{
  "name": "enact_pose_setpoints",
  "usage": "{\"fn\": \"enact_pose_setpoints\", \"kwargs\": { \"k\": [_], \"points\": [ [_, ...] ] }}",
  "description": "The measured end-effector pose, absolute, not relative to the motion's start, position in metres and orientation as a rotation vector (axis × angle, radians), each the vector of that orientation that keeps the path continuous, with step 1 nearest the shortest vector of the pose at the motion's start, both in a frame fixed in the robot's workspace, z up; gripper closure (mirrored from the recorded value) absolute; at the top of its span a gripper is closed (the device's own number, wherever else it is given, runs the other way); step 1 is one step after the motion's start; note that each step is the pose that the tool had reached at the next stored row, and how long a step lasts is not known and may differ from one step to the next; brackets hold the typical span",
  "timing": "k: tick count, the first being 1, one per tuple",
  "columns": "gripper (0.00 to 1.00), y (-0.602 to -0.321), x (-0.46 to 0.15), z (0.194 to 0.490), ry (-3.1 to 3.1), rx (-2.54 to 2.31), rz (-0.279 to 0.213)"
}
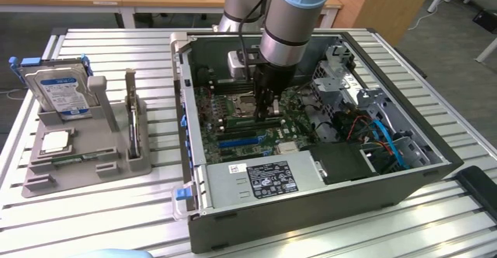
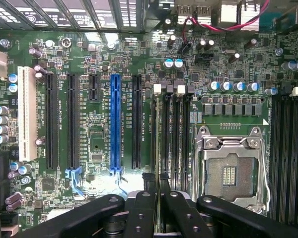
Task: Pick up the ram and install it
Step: 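Insert the ram into the slot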
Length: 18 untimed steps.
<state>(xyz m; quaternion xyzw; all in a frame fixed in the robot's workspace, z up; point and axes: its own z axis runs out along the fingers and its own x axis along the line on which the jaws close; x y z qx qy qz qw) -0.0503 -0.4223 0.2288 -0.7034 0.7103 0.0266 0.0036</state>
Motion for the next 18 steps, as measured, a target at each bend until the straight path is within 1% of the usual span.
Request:
{"fn": "enact_pose_setpoints", "kwargs": {
  "k": [18],
  "points": [
    [0.87, -0.4230, -0.0523, 0.2279, 2.221, -2.210, 0.083]
  ]
}}
